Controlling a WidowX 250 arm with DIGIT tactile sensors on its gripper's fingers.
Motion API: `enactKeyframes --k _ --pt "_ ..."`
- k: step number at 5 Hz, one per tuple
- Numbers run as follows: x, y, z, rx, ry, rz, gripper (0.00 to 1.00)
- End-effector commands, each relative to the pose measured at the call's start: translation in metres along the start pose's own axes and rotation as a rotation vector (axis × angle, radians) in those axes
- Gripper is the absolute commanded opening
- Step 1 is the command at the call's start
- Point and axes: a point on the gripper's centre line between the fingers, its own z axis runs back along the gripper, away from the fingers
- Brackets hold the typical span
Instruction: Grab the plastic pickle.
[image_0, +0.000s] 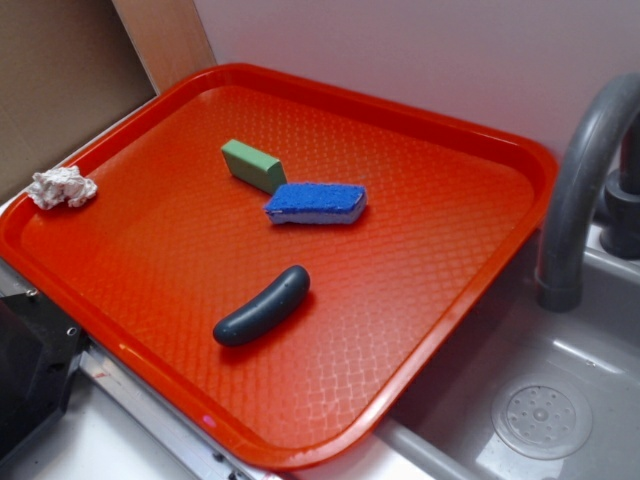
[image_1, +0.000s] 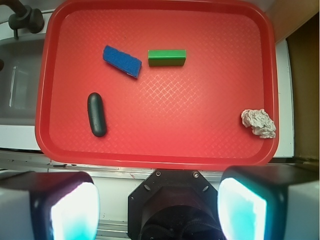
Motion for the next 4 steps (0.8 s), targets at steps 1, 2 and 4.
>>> enactKeyframes --k 1,2,4 --pt "0.000 0.000 0.000 0.000 0.000 0.000 1.00" --pt "0.021 -0.020 -0.022 -0.085 -0.027 -0.020 1.00" --pt "0.060 -0.065 -0.067 -0.097 -0.055 -0.053 1.00"
